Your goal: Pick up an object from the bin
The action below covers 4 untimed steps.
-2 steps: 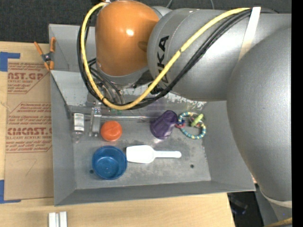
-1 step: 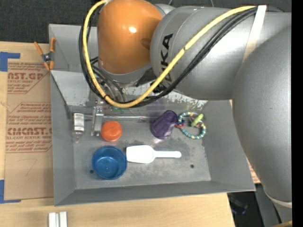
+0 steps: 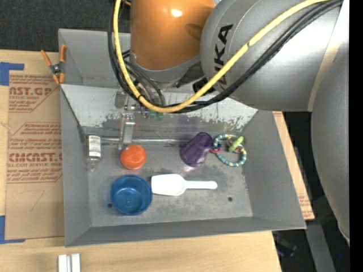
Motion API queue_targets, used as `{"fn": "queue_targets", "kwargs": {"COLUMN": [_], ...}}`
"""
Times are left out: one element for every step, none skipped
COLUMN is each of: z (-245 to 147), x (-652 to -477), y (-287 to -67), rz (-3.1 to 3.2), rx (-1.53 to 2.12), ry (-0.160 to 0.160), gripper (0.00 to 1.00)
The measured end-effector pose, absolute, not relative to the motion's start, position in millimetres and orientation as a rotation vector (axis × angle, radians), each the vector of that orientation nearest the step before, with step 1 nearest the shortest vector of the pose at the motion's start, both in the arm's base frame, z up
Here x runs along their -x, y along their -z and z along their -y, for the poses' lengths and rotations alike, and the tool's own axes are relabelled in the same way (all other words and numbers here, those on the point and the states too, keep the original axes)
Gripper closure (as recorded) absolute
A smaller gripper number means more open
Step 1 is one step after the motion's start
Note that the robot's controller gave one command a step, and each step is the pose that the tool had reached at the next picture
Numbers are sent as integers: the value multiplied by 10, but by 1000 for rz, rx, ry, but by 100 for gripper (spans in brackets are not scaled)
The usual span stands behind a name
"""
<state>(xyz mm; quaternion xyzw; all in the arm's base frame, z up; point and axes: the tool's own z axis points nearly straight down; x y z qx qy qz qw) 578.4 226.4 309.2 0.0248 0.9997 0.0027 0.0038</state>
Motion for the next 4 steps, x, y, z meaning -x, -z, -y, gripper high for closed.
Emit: {"fn": "queue_targets", "kwargs": {"z": [-1904,-1895,-1947,-2157], "x": [-5716,-5703,-5581,-5288], "y": [-3611,-2982,-2852,-2508], "rz": [-3138,-3130,-3130,-3131], "rx": [-228,-133,-276,-118], "ry": [-2,-9,-5,-8], "gripper": [0,0,0,0]}}
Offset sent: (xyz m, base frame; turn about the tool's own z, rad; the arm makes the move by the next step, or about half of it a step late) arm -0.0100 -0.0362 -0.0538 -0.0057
